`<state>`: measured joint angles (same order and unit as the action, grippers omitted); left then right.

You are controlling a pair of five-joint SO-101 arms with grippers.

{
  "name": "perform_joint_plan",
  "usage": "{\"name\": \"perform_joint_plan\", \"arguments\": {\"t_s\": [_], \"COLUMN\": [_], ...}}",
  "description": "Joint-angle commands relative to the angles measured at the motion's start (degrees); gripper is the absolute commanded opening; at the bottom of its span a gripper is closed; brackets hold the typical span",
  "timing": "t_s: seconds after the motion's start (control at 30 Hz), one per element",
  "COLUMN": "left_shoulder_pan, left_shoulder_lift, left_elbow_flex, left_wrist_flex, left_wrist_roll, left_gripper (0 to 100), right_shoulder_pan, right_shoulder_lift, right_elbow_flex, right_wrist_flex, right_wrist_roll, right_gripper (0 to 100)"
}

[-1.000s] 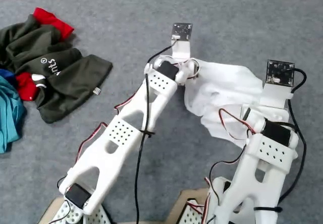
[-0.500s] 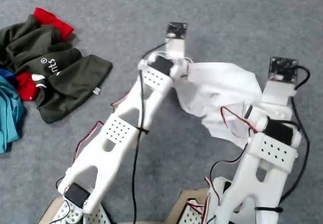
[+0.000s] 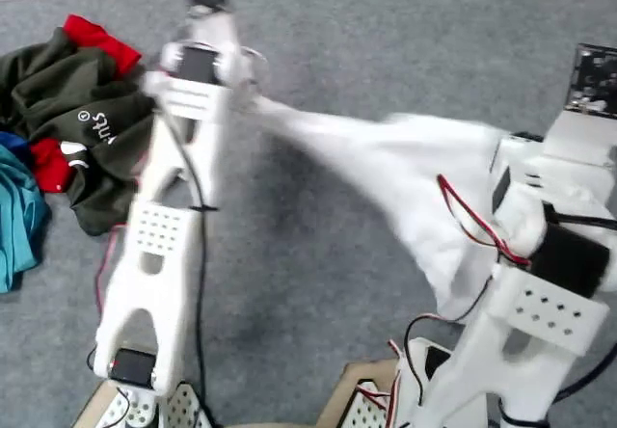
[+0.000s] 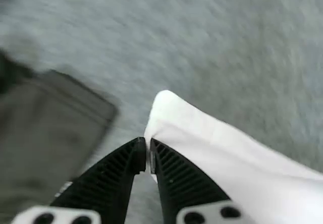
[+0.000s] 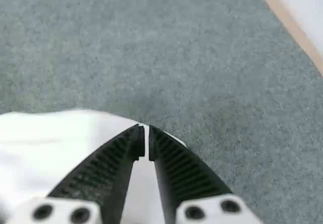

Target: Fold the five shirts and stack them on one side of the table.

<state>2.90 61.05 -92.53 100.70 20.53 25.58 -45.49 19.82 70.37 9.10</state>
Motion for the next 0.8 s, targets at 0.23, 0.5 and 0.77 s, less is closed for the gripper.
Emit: {"name": "perform_joint_plan", "arguments": {"t_s": [0.23, 0.5, 0.77], "left_shoulder_pan": [-12.7, -12.2, -24.0], "left_shoulder_lift": [-28.1, -54.9, -91.3], "left_elbow_flex": [23.3, 72.6, 123.3], "left_wrist_flex": [0.4, -4.1, -27.4], "left_wrist_roll": [-2.7, -6.3, -9.3], "left_gripper": [3, 3, 3], "right_shoulder_pan": [-2.8, -19.6, -22.5], "right_shoulder_lift": [-1.3, 1.8, 20.3], "right_elbow_flex": [-2.6, 7.3, 16.8], "right_wrist_flex": [-0.3, -0.8, -4.0], "right_wrist_roll": [-2.4, -0.4, 6.4], "right_gripper": [1.5, 2.1, 16.1]}}
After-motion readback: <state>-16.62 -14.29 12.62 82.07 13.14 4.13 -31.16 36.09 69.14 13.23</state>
